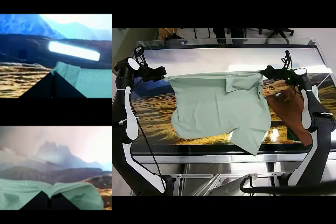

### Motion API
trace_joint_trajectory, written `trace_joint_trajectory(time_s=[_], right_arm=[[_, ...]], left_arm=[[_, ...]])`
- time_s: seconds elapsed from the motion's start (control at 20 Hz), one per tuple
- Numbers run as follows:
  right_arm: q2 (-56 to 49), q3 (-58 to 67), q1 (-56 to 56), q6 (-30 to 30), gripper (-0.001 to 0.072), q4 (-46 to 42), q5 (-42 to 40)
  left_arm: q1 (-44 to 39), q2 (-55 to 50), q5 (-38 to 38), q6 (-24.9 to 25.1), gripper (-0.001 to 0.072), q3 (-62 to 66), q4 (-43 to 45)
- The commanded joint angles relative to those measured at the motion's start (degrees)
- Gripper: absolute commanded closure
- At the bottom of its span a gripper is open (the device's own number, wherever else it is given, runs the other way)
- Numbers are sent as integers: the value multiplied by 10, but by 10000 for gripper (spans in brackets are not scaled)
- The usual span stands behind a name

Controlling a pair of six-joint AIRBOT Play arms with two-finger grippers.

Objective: Fold the shirts.

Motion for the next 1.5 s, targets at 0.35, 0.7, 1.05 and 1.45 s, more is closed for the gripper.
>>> trace_joint_trajectory(time_s=[0.35,0.7,1.05,1.45], right_arm=[[9,13,-17,5,478,-18,140],[54,-23,-25,55,488,-122,278],[124,-136,-30,65,489,-198,318],[300,-386,-117,44,334,-208,269]], left_arm=[[2,13,-88,3,2,-10,-55],[24,36,-220,57,63,-83,-50],[110,191,-189,114,63,-393,-90],[130,276,-181,177,60,-645,-163]])
